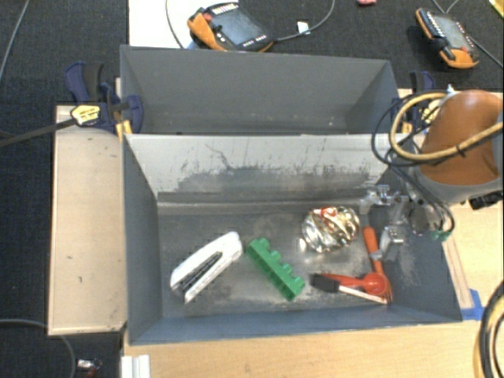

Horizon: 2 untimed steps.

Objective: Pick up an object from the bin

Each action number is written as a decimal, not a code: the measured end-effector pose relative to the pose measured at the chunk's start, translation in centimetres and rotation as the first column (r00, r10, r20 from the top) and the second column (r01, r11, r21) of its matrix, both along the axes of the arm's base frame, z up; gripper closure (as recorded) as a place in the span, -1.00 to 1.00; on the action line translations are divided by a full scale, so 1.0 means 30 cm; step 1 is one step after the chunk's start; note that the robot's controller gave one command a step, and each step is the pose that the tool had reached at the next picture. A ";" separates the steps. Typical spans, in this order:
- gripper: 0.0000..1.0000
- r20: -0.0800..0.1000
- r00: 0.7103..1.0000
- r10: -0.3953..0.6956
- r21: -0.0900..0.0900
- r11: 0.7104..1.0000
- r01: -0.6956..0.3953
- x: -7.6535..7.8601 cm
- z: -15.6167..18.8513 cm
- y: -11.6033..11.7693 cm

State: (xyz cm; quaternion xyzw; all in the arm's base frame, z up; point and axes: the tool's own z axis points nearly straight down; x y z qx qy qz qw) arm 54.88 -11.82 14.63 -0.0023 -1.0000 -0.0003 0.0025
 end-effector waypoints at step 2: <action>-1.00 0.012 0.995 0.098 0.000 0.995 -0.098 0.147 -0.061 0.139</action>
Offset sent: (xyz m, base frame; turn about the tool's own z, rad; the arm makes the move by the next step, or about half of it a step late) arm 0.0430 0.0406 -0.0188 -0.0948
